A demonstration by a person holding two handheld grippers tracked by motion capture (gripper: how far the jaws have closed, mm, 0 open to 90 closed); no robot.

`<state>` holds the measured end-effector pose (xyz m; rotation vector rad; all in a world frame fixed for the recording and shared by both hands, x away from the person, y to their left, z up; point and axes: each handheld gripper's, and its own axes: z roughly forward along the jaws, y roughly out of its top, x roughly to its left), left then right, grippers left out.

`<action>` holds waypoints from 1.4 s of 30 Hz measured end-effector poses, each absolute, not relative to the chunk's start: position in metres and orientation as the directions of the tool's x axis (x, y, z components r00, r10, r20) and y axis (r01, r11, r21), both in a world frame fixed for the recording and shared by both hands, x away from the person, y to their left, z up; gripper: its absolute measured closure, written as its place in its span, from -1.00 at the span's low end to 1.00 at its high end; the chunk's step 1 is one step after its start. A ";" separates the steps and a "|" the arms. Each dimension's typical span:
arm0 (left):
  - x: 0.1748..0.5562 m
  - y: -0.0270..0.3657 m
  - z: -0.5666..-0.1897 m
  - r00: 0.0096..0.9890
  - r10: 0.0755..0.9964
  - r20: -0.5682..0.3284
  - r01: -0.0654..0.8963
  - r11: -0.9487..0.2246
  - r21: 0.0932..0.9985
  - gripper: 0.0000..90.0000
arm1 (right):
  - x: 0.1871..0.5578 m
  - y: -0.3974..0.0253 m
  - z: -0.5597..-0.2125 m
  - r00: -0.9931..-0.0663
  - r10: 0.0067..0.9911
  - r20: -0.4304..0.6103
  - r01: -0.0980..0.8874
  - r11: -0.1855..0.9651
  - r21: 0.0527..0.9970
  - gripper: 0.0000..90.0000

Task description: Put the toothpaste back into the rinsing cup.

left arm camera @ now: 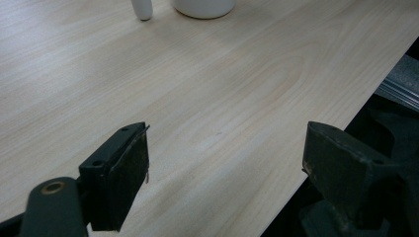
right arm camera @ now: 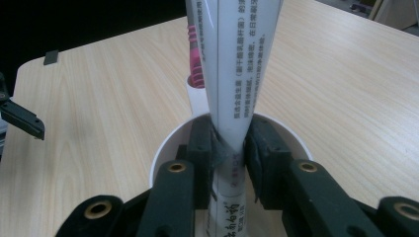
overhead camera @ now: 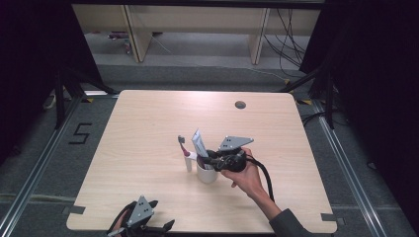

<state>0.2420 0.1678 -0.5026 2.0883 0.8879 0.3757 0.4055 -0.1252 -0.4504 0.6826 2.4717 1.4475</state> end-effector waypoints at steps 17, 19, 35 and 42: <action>0.242 0.167 -0.503 0.706 0.707 -0.043 0.464 -0.417 0.782 -0.60 | 0.405 -0.139 -0.438 -0.862 0.499 0.094 0.303 0.356 0.884 0.18; 0.242 0.167 -0.503 0.705 0.707 -0.059 0.469 -0.402 0.787 -0.60 | 0.405 -0.140 -0.437 -0.863 0.493 0.108 0.310 0.348 0.885 0.18; 0.242 0.167 -0.503 0.706 0.707 -0.047 0.465 -0.412 0.784 -0.60 | 0.402 -0.153 -0.429 -0.855 0.498 0.143 0.332 0.316 0.889 0.04; 0.241 0.167 -0.503 0.704 0.708 -0.055 0.470 -0.407 0.783 -0.60 | 0.401 -0.165 -0.424 -0.840 0.523 0.141 0.342 0.310 0.887 -0.02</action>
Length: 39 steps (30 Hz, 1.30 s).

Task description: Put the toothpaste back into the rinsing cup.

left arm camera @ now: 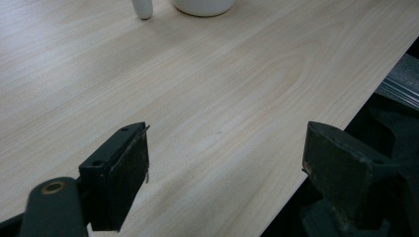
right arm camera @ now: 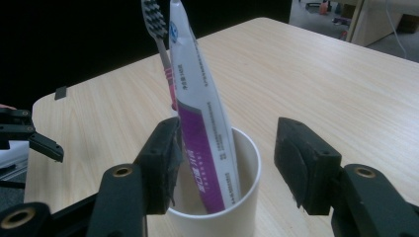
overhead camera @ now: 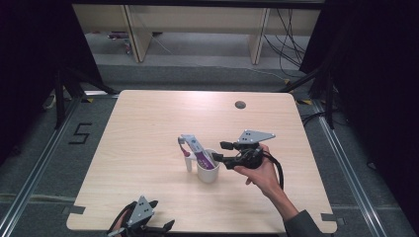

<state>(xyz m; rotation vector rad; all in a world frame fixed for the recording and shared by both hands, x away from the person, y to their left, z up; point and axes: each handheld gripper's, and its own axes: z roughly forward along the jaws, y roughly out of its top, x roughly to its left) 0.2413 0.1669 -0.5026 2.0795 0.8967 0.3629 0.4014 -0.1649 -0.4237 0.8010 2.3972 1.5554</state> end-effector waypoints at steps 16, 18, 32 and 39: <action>0.242 0.167 -0.503 0.704 0.708 -0.054 0.469 -0.407 0.783 -0.60 | 0.396 -0.199 -0.422 -0.814 0.560 0.151 0.364 0.292 0.884 -0.14; 0.242 0.167 -0.503 0.703 0.709 -0.054 0.470 -0.407 0.783 -0.60 | 0.395 -0.203 -0.422 -0.804 0.578 0.139 0.363 0.293 0.884 -0.15; 0.242 0.168 -0.503 0.704 0.709 -0.049 0.468 -0.411 0.782 -0.60 | 0.384 -0.232 -0.424 -0.764 0.621 0.175 0.416 0.267 0.869 -0.25; 0.242 0.167 -0.503 0.700 0.712 -0.055 0.472 -0.402 0.785 -0.60 | 0.381 -0.242 -0.428 -0.767 0.623 0.155 0.394 0.265 0.880 -0.29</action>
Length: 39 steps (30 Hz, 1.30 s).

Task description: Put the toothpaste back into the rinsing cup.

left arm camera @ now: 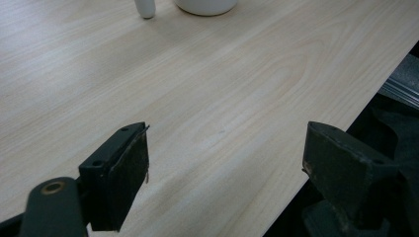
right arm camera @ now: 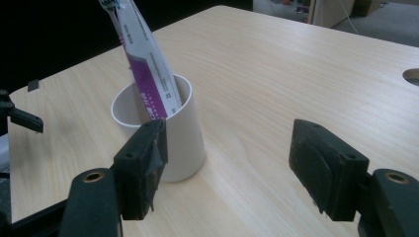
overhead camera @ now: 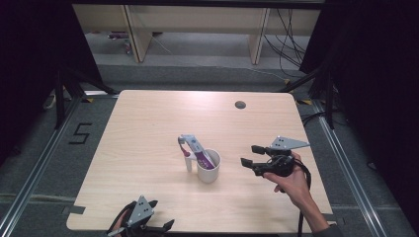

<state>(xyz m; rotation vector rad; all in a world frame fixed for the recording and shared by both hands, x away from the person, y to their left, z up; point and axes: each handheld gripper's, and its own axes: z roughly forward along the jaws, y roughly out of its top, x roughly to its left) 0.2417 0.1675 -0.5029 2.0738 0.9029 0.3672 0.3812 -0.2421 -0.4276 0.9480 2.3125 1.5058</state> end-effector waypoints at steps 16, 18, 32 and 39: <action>0.243 0.168 -0.503 0.698 0.714 -0.050 0.470 -0.405 0.784 -0.60 | 0.367 -0.269 -0.433 -0.737 0.652 0.180 0.428 0.243 0.870 -0.32; 0.243 0.168 -0.503 0.698 0.715 -0.051 0.471 -0.404 0.784 -0.60 | 0.366 -0.273 -0.434 -0.741 0.651 0.166 0.418 0.252 0.873 -0.32; 0.243 0.167 -0.503 0.689 0.722 -0.063 0.477 -0.387 0.789 -0.62 | 0.353 -0.287 -0.448 -0.700 0.687 0.196 0.466 0.231 0.854 -0.56; 0.243 0.167 -0.503 0.687 0.724 -0.065 0.480 -0.384 0.789 -0.63 | 0.347 -0.290 -0.454 -0.698 0.690 0.190 0.466 0.237 0.852 -0.61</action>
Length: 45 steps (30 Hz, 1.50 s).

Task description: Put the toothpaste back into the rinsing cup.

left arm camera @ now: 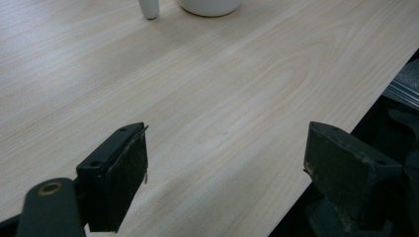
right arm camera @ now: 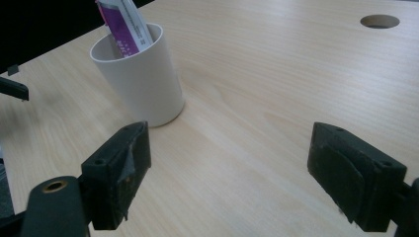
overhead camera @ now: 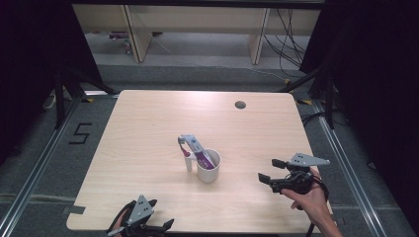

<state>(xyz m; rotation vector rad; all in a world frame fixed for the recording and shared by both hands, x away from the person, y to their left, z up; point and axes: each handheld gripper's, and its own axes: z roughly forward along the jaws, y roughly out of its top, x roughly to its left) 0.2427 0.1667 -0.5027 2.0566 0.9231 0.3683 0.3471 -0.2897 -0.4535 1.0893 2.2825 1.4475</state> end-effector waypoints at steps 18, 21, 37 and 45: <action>0.242 0.169 -0.502 0.696 0.716 -0.048 0.471 -0.406 0.783 -0.63 | 0.328 -0.296 -0.463 -0.693 0.696 0.187 0.483 0.257 0.837 -0.63; 0.242 0.169 -0.502 0.699 0.714 -0.048 0.468 -0.405 0.786 -0.63 | 0.322 -0.299 -0.466 -0.689 0.696 0.201 0.494 0.249 0.833 -0.63; 0.242 0.169 -0.502 0.701 0.711 -0.049 0.471 -0.411 0.781 -0.63 | 0.300 -0.314 -0.476 -0.686 0.710 0.160 0.501 0.302 0.811 -0.64; 0.242 0.169 -0.502 0.699 0.714 -0.048 0.472 -0.410 0.781 -0.63 | 0.290 -0.316 -0.481 -0.670 0.716 0.197 0.554 0.304 0.775 -0.65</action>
